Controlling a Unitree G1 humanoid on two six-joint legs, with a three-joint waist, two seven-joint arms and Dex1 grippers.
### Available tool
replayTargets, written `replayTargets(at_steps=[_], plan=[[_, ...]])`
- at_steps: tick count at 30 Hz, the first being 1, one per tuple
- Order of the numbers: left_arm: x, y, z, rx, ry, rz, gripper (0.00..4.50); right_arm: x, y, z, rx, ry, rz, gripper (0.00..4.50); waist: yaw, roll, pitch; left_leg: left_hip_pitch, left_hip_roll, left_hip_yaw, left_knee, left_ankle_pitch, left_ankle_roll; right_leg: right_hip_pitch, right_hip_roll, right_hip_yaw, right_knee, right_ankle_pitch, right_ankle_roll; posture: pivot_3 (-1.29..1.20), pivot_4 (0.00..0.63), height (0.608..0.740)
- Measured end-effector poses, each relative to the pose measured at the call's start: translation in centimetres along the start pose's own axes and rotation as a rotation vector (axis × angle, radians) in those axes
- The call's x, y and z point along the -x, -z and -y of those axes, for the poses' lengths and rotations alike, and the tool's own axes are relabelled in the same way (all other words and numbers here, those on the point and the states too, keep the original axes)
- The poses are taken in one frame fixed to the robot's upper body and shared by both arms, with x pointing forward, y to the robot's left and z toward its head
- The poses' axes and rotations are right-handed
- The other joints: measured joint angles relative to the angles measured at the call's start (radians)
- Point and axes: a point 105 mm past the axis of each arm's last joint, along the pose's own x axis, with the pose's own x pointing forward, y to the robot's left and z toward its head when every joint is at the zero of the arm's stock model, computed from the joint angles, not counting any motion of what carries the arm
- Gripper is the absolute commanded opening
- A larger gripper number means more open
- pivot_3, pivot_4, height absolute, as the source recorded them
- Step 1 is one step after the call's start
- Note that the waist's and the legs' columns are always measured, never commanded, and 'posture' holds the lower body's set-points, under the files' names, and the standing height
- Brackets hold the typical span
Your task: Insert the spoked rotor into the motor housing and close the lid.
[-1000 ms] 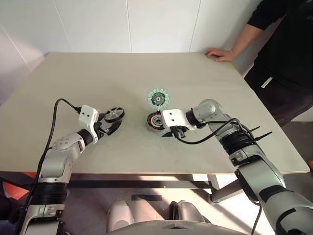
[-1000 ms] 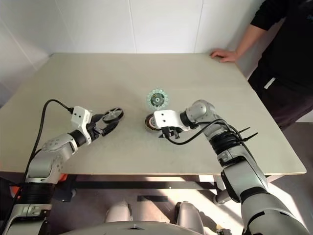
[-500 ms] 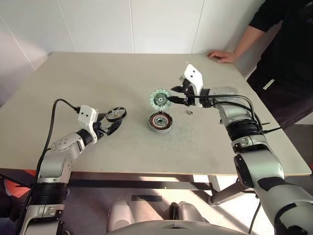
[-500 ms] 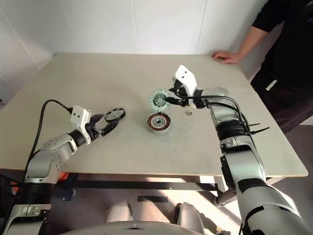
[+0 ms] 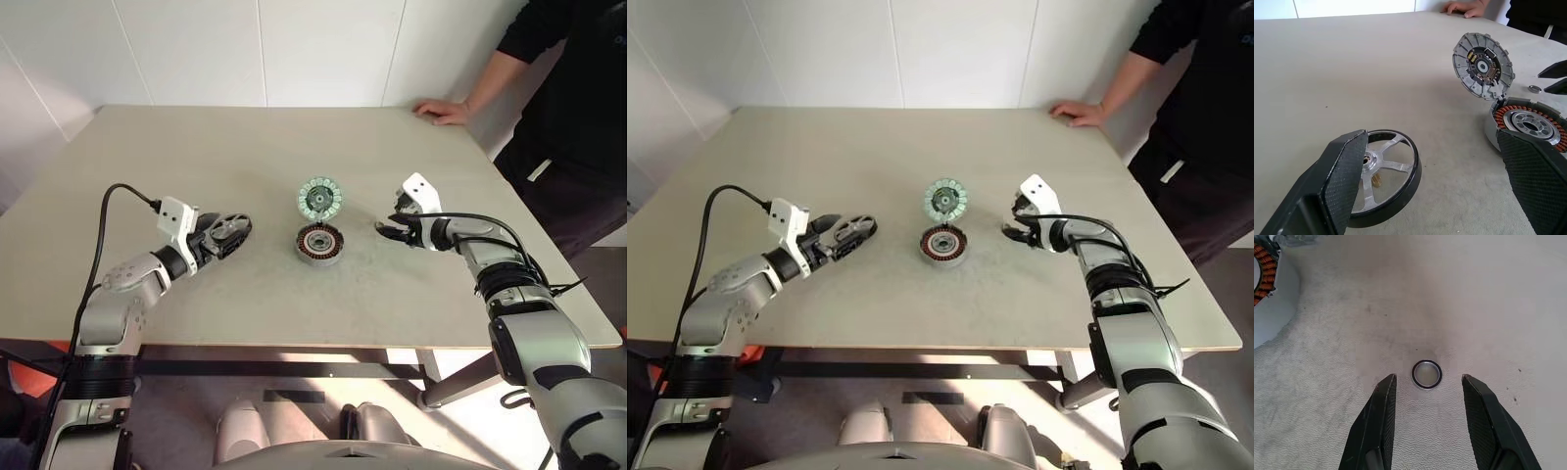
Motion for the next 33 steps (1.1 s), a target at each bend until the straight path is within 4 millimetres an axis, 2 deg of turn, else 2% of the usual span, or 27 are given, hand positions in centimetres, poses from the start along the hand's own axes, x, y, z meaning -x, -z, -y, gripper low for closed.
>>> replayTargets(at_steps=[10,13,16,17,25,33], plan=[[0.0,0.4,0.1,0.001,0.003,-0.013,4.45,-0.7,-0.4,0.1,-0.009,0.028,0.012,2.35,-0.003,0.0,0.0,0.0,0.0,0.0,0.0,0.0,0.0,0.0,0.0,0.0,0.0,0.0,0.0,0.0,0.0,0.74],[0.1,0.5,0.0,0.0,-0.003,-0.019,4.45,-0.8,-0.4,-0.1,-0.01,0.018,0.013,1.74,-0.003,0.0,0.0,0.0,0.0,0.0,0.0,0.0,0.0,0.0,0.0,0.0,0.0,0.0,0.0,0.0,0.0,0.74],[0.2,0.5,-0.1,-0.008,-0.007,-0.024,4.45,-0.9,-0.5,-0.4,-0.005,-0.002,0.012,0.72,-0.003,0.0,0.0,0.0,0.0,0.0,0.0,0.0,0.0,0.0,0.0,0.0,0.0,0.0,0.0,0.0,0.0,0.74],[0.2,0.5,-0.1,-0.011,-0.009,-0.026,4.45,-0.9,-0.5,-0.4,-0.003,-0.004,0.011,0.63,-0.003,0.0,0.0,0.0,0.0,0.0,0.0,0.0,0.0,0.0,0.0,0.0,0.0,0.0,0.0,0.0,0.0,0.74],[0.2,0.6,-0.3,-0.02,-0.016,-0.035,4.45,-0.9,-0.6,-0.4,0.011,-0.003,0.012,0.63,-0.003,0.0,0.0,0.0,0.0,0.0,0.0,0.0,0.0,0.0,0.0,0.0,0.0,0.0,0.0,0.0,0.0,0.74],[0.1,0.7,-0.4,-0.02,-0.022,-0.042,4.45,-0.7,-4.9,-1.1,0.121,-0.051,0.12,0.63,-0.003,0.001,0.0,-0.001,0.0,0.0,0.0,0.0,0.0,-0.001,0.0,0.0,-0.001,0.0,0.0,0.0,0.0,0.74]])
